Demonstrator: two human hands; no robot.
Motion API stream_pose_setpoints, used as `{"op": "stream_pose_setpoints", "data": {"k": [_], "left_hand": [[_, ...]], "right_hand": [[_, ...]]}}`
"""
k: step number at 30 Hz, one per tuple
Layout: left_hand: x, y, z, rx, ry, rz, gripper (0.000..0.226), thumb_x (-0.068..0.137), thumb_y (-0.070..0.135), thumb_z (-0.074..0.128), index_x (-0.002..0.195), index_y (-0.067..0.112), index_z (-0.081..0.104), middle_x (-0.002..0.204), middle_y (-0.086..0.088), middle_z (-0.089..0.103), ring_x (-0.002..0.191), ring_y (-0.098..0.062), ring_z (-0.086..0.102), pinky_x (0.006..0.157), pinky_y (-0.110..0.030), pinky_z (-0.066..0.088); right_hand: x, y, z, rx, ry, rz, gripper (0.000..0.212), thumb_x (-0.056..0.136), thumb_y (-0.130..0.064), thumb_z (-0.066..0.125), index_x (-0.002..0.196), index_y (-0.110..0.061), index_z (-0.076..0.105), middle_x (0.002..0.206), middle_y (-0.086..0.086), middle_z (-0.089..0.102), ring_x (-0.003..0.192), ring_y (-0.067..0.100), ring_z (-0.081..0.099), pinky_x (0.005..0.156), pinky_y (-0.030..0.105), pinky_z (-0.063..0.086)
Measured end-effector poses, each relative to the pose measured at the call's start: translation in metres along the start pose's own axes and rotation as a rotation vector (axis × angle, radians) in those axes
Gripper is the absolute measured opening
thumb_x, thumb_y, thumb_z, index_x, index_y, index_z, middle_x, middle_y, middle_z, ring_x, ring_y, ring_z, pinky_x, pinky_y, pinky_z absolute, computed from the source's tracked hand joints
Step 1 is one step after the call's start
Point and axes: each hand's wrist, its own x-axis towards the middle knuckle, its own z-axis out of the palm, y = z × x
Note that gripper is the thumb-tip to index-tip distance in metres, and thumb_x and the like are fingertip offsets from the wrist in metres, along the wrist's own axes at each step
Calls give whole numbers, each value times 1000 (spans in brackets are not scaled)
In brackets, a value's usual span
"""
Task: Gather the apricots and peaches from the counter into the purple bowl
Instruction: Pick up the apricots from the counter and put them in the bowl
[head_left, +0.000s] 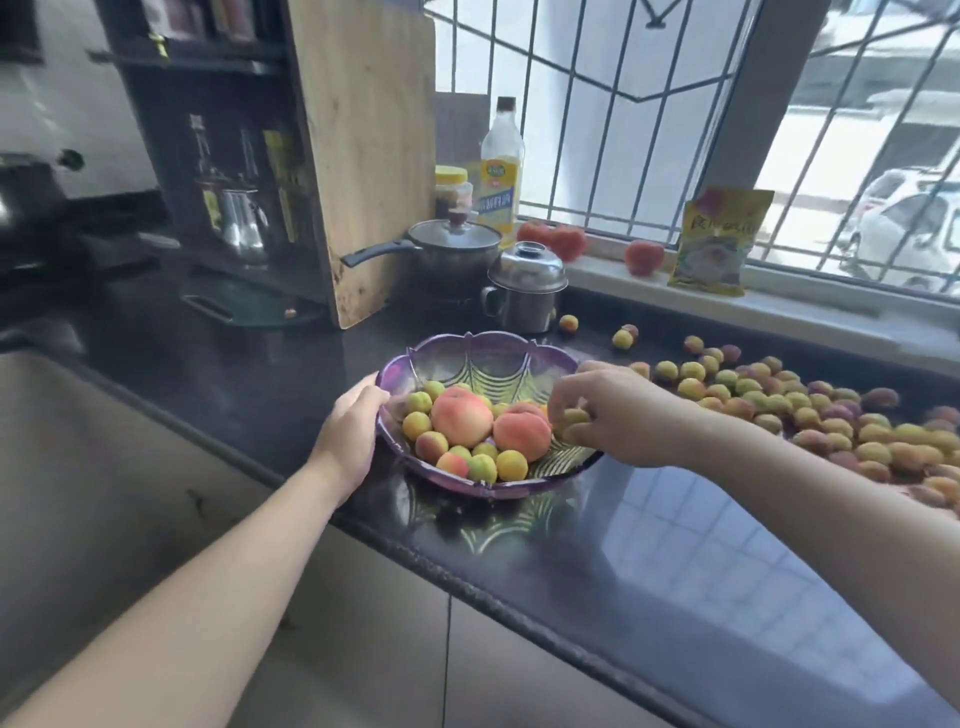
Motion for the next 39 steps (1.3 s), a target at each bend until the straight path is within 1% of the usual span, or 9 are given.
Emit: {"op": "stream_pose_setpoints", "data": {"k": [5,10,14,17,21,29,33,36,39], "left_hand": [[5,0,-2,73,36,46,47,77,51,46,97,23,77,100,-6,79,108,-38,69,104,-60,52],[7,-2,-3,88,66,66,59,73,53,46,98,5,71,101,-21,75,107,-47,65,101,-64,50],[6,-1,-2,91,65,62,54,74,52,46,96,10,73,99,-16,76,106,-45,66,100,-61,51],[6,0,-2,81,59,54,47,74,51,46,92,19,76,96,-10,78,98,-37,68,99,-59,51],[5,2,-1,91,77,65,47,75,50,46,91,17,75,94,-11,77,101,-42,66,98,-60,50],[0,7,1,106,50,36,52,79,52,44,95,15,76,96,-8,79,103,-37,70,100,-62,53],[1,6,1,82,60,26,46,82,49,45,96,18,76,100,-9,79,107,-38,70,103,-63,52],[4,3,1,66,71,43,54,77,50,46,98,9,72,102,-18,76,108,-47,66,103,-67,50],[7,-1,0,80,60,67,57,77,50,44,98,3,68,100,-22,73,106,-50,64,101,-70,49]], "right_hand": [[7,-3,3,-128,-116,-54,22,89,-19,70,108,-32,69,90,-18,45,92,11,45,75,21,31],[17,-15,2,-147,-212,-28,19,86,-30,75,101,-29,65,98,-7,60,88,17,54,72,28,45],[21,-27,16,-145,-205,44,23,83,-34,75,92,-22,58,96,0,60,87,22,54,66,30,43],[21,-31,16,-187,-181,117,26,81,-36,74,92,-14,65,95,5,65,89,27,61,73,34,54],[24,-29,16,-180,-174,180,30,78,-39,75,90,-12,71,93,8,69,86,27,64,76,37,58],[22,-26,9,-151,-189,158,33,84,-44,74,88,-12,71,92,8,68,83,24,61,66,32,50],[22,-13,-24,117,18,234,40,96,-45,64,82,-8,69,73,5,74,54,9,64,46,21,48],[42,25,-34,370,329,362,28,99,-33,61,83,-11,69,70,5,75,63,15,74,67,36,62],[68,69,-9,387,438,490,16,98,-18,55,96,-13,70,86,8,76,65,15,74,65,31,62]]}}
